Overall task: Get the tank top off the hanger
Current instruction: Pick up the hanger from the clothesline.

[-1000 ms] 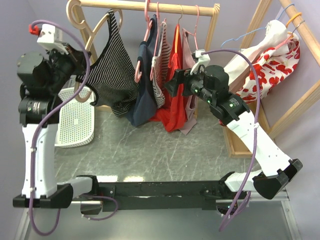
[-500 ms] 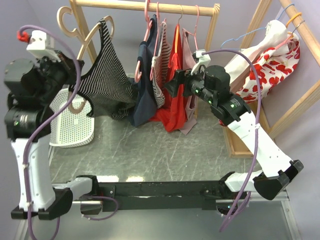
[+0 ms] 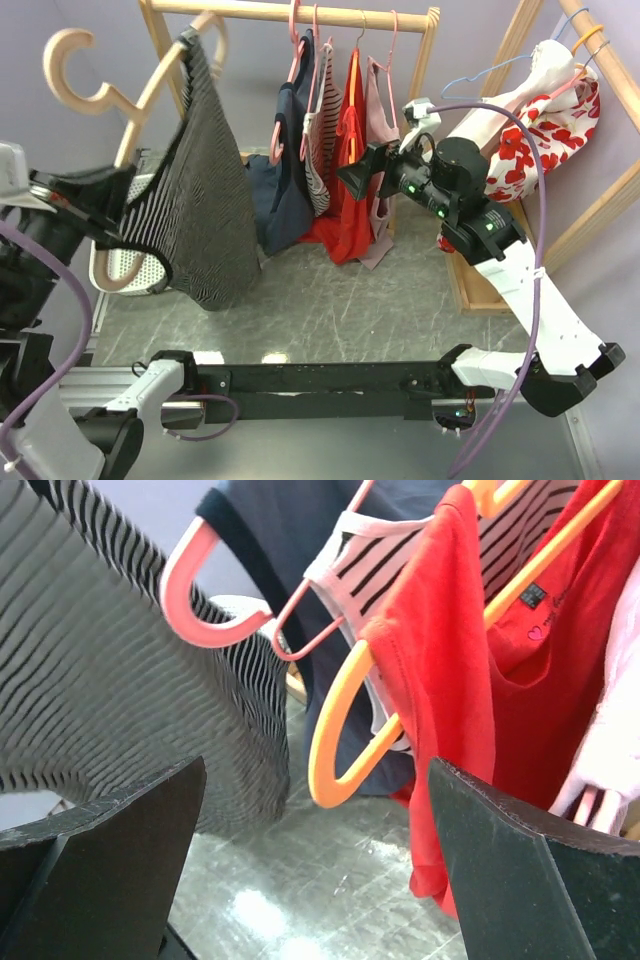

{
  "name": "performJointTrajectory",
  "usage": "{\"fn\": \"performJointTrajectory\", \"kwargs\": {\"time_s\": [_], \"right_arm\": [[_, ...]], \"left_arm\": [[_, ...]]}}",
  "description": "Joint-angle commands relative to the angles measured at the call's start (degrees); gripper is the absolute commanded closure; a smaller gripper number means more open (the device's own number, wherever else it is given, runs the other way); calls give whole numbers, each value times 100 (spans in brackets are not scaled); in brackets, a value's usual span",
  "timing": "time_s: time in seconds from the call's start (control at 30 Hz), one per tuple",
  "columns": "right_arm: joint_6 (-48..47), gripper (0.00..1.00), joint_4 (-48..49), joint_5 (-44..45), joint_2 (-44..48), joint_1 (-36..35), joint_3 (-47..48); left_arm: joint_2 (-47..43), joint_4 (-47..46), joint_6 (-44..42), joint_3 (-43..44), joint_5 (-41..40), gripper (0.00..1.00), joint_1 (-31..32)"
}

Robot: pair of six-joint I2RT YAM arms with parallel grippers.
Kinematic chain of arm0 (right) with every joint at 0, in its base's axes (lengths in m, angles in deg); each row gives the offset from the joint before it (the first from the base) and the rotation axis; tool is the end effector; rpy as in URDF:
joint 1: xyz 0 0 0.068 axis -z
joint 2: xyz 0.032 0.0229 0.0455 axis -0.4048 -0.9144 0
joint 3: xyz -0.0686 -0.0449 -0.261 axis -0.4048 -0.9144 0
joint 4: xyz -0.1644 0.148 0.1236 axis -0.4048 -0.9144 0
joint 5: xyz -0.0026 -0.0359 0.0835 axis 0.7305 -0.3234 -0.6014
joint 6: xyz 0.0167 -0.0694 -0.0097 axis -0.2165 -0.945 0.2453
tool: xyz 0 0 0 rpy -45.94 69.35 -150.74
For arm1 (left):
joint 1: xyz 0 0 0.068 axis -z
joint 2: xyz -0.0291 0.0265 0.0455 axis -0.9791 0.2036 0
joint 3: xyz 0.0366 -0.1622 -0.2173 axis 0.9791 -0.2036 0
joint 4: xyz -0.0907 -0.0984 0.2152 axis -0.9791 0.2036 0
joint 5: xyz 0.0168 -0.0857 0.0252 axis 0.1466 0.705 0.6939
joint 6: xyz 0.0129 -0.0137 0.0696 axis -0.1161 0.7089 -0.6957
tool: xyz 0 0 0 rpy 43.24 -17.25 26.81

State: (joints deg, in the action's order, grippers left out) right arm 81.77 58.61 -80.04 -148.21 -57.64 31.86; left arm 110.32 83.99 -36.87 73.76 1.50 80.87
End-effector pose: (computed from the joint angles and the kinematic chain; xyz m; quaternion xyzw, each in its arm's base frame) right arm 0.2091 0.1497 0.4815 -0.1660 0.7163 0.3250 0.5947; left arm 0.0316 -0.0185 0.6025 0.0522 0.6215 -0.1984 0.7561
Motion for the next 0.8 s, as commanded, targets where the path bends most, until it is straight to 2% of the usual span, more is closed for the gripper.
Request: {"fn": "performJointTrajectory", "kwargs": {"time_s": [0.0,0.13,0.3,0.4,0.43,0.5,0.53,0.77], "right_arm": [[7,0,-14,-201,312,-17,5],[16,0,-84,-210,523,-17,-73],[42,0,-66,-87,804,-26,-319],[86,0,-66,-78,875,-17,-478],[95,0,-58,-95,857,-17,-495],[121,0,-101,-104,822,-17,-496],[130,0,-145,-95,796,-17,-487],[156,0,-207,-43,769,-17,-469]], "left_arm": [[-24,34,-136,-449,1017,99,20],[-156,-10,-251,-1160,1500,99,20],[-332,384,-636,-1514,2178,99,20],[-691,263,-856,-1829,2545,99,20],[-736,263,-901,-1909,2522,99,20],[-867,236,-718,-1839,1814,99,20],[-903,288,-804,-1813,1905,99,20],[-1088,246,-1130,-2059,3127,99,20]]}}
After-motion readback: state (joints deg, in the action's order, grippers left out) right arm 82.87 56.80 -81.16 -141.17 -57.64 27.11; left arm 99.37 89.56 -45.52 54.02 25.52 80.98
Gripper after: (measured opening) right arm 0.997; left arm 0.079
